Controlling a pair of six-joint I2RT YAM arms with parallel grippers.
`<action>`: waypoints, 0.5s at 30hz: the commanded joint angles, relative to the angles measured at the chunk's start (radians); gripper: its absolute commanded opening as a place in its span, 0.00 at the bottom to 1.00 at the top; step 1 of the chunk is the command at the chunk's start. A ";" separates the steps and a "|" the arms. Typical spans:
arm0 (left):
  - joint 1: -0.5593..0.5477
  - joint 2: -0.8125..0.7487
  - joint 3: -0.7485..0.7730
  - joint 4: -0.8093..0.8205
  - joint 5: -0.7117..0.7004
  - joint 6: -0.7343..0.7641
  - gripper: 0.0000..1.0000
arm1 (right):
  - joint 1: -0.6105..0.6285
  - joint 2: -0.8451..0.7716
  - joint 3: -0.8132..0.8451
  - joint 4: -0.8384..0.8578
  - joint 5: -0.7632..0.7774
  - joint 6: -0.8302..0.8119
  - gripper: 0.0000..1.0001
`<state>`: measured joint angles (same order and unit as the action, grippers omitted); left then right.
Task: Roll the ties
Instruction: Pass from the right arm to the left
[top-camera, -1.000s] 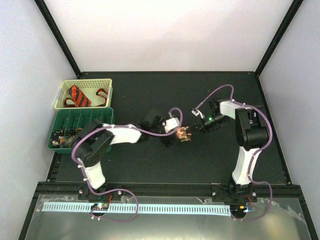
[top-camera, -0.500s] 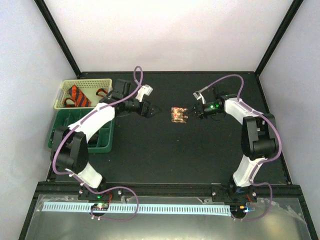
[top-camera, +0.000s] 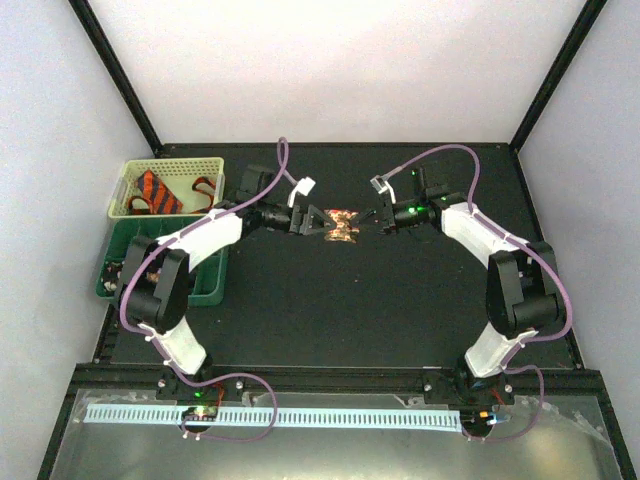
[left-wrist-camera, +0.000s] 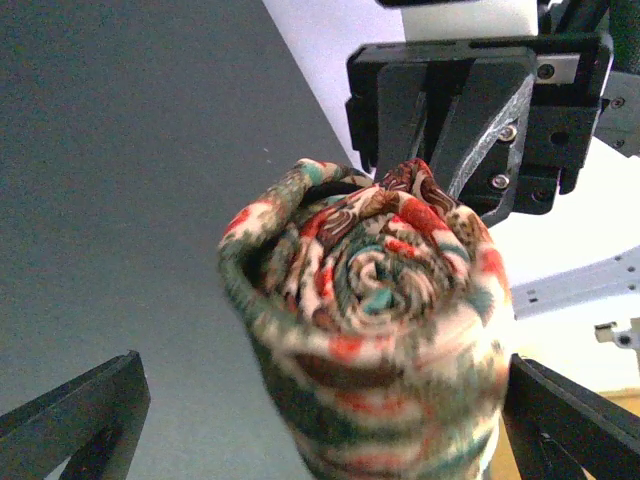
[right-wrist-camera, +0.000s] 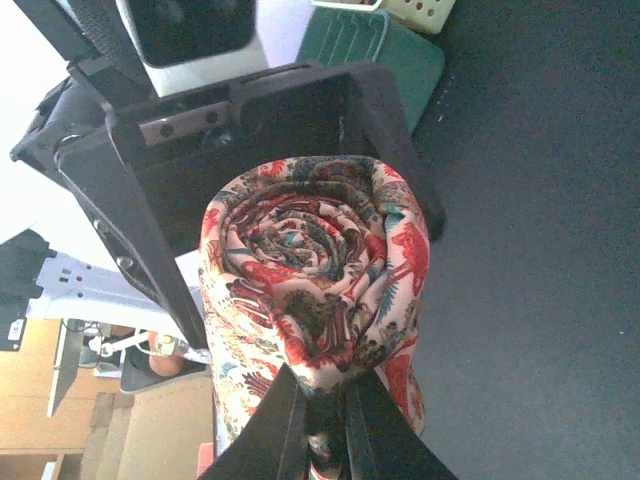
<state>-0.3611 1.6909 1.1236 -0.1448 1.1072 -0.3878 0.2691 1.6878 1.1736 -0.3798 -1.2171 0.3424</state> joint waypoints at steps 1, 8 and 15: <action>-0.033 0.039 0.037 0.095 0.102 -0.092 0.99 | 0.018 -0.020 -0.006 0.075 -0.036 0.053 0.01; -0.062 0.059 0.039 0.129 0.123 -0.116 0.94 | 0.022 0.006 0.026 0.087 -0.031 0.063 0.01; -0.067 0.060 0.025 0.205 0.120 -0.172 0.87 | 0.040 0.000 0.004 0.099 -0.032 0.074 0.01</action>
<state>-0.4206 1.7393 1.1244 -0.0170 1.1969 -0.5102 0.2939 1.6886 1.1740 -0.3199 -1.2194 0.4000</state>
